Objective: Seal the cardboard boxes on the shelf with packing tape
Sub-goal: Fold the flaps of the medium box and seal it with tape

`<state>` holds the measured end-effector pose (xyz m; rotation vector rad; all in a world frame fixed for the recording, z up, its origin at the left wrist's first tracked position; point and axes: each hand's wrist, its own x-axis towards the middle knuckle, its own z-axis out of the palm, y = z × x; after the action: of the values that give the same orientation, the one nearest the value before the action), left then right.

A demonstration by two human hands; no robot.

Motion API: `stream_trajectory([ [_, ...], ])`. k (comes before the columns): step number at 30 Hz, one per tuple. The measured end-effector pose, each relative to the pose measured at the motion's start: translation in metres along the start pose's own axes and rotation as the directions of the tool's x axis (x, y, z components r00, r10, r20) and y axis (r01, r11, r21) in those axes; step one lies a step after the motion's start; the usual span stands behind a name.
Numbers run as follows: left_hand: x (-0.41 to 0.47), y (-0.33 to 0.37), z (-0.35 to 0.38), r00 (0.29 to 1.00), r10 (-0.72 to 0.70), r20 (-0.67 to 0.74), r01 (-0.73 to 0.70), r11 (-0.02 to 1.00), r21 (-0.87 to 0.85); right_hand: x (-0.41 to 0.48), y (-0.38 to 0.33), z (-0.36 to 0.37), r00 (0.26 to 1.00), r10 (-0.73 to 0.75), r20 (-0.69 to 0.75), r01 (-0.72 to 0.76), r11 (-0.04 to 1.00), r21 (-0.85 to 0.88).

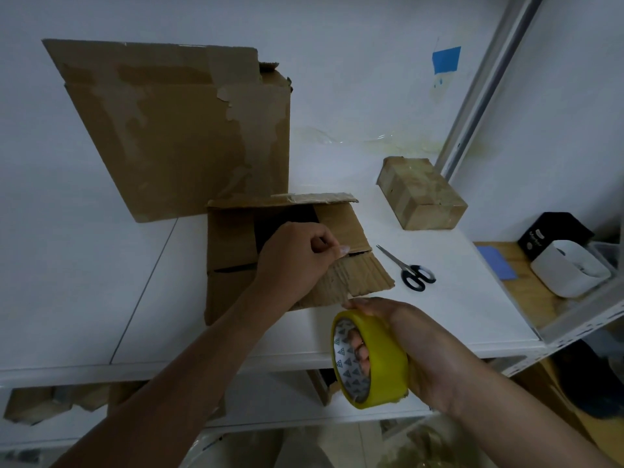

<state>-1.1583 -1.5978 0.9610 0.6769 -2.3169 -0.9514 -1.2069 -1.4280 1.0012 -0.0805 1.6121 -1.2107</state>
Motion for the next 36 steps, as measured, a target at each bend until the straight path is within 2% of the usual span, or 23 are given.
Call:
stream_trajectory([
  [5,-0.003,0.002,0.002,0.999,0.038,-0.015,-0.037,0.997,0.065,0.0,0.0,0.0,0.999,-0.045,0.005,0.045,0.998,-0.042],
  [11,-0.007,0.01,0.004,0.995,0.087,-0.037,-0.079,0.977,0.196,-0.002,0.0,0.002,0.997,-0.076,0.02,0.076,0.997,0.011],
  [25,-0.013,0.011,0.011,0.959,0.233,-0.159,-0.158,0.911,0.38,-0.003,0.0,0.005,0.993,-0.111,0.026,0.109,0.992,0.066],
  [32,-0.012,0.01,0.009,0.966,0.199,-0.162,-0.11,0.892,0.439,-0.006,0.003,0.007,0.99,-0.136,0.023,0.134,0.988,0.075],
  [36,-0.01,0.011,0.003,0.993,0.082,-0.088,-0.038,0.911,0.41,-0.007,0.003,0.007,0.99,-0.136,0.021,0.135,0.989,0.066],
])
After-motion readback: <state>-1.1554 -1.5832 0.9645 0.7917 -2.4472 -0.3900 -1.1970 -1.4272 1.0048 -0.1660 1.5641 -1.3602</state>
